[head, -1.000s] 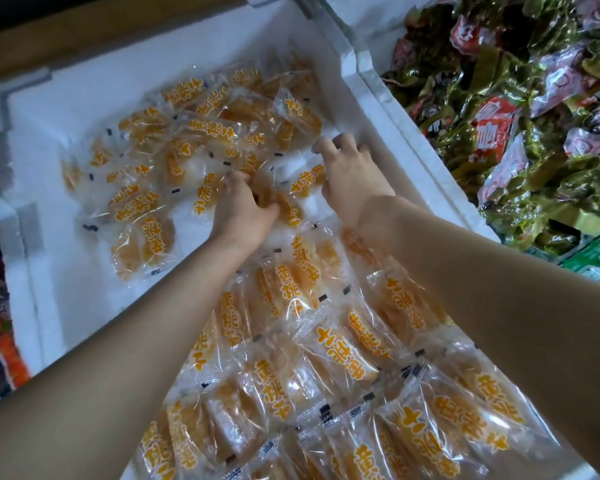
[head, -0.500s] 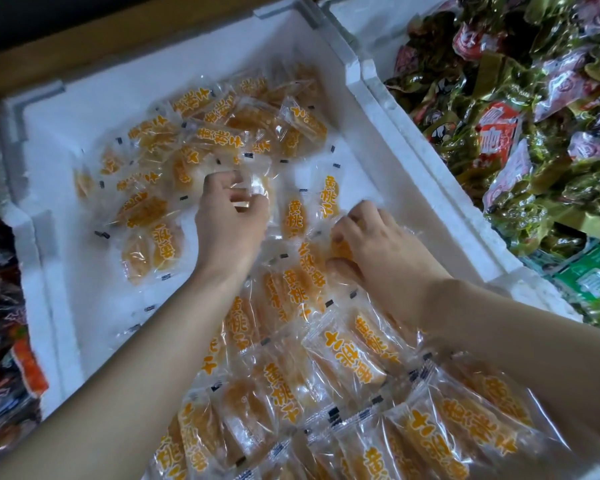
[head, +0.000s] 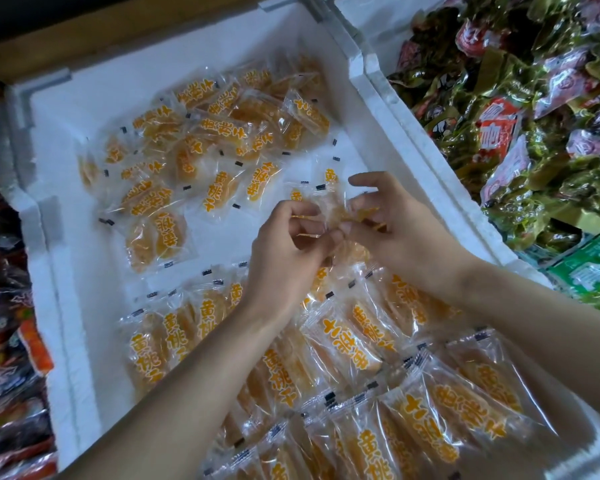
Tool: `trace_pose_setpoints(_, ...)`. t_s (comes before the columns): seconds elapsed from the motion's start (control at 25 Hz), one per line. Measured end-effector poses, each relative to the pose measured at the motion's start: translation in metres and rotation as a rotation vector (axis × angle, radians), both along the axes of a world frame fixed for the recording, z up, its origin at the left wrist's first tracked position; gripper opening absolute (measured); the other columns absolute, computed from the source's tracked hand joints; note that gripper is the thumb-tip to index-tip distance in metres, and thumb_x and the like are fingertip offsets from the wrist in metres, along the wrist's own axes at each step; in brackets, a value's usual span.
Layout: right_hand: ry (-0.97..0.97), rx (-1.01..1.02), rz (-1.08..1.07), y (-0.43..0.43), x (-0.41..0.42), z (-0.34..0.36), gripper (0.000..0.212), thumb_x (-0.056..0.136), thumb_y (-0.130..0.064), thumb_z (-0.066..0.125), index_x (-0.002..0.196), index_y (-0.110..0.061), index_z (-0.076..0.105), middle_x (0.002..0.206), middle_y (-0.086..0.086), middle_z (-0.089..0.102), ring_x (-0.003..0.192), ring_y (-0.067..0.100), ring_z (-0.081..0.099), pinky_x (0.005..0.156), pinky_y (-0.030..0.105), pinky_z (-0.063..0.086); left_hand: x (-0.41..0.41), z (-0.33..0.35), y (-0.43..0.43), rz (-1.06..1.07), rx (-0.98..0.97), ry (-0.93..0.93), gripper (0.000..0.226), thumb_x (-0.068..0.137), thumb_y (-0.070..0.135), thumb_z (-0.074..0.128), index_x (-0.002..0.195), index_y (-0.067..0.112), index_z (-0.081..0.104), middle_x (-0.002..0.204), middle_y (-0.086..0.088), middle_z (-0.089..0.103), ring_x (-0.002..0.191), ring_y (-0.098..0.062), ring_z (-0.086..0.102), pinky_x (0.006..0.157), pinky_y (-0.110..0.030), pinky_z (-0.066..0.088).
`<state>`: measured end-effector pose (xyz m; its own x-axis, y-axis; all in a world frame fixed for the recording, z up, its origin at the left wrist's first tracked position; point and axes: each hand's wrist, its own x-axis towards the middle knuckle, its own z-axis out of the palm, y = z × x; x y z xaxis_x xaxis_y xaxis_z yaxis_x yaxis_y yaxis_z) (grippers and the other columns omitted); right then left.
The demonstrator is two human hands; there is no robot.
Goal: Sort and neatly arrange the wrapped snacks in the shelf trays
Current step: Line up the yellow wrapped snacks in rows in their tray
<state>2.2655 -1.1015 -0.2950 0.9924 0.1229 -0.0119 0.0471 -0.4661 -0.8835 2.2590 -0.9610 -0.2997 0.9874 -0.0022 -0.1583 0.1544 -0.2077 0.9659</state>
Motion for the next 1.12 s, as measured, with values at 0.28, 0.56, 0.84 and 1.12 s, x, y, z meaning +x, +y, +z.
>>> trace_pose_setpoints(0.28,0.014,-0.301,0.127,0.006,0.019,-0.013,0.024,0.093,-0.018,0.052,0.113,-0.009,0.043,0.101,0.004,0.061,0.085,0.022,0.055,0.072,0.029,0.039,-0.014,-0.018,0.02,-0.128,0.687,-0.318,0.041,0.083,0.025,0.07,0.118,0.014,0.051,0.112,0.003,0.054,0.103,-0.014,0.05,0.086,-0.021,0.039)
trace_pose_setpoints(0.56,-0.181,-0.436,0.116,0.006,0.021,-0.016,0.041,0.094,-0.009,0.046,0.134,-0.012,0.039,0.129,0.011,0.042,0.111,0.029,0.052,0.095,0.038,0.039,-0.01,-0.015,0.022,-0.152,0.679,-0.273,0.044,0.088,0.029,0.062,0.126,0.013,0.045,0.122,-0.003,0.049,0.113,-0.022,0.049,0.096,-0.038,0.041)
trace_pose_setpoints(0.84,0.194,-0.532,-0.035,0.023,0.079,-0.01,0.048,0.099,-0.032,0.042,0.132,0.002,0.031,0.128,0.02,0.048,0.113,0.034,0.051,0.082,0.035,0.041,0.065,-0.023,0.027,-0.057,0.654,0.034,0.041,0.092,0.037,0.056,0.122,0.009,0.052,0.118,-0.003,0.058,0.107,-0.023,0.055,0.086,-0.029,0.045)
trace_pose_setpoints(1.12,0.324,-0.275,-0.184,0.035,0.104,-0.026,0.029,0.08,-0.026,0.074,0.076,-0.009,0.051,0.071,0.003,0.049,0.069,0.02,0.052,0.048,0.013,0.036,0.085,-0.033,0.016,-0.06,0.653,0.087,0.014,0.083,0.018,0.067,0.075,0.011,0.057,0.08,-0.002,0.058,0.076,-0.019,0.052,0.052,-0.019,0.032)
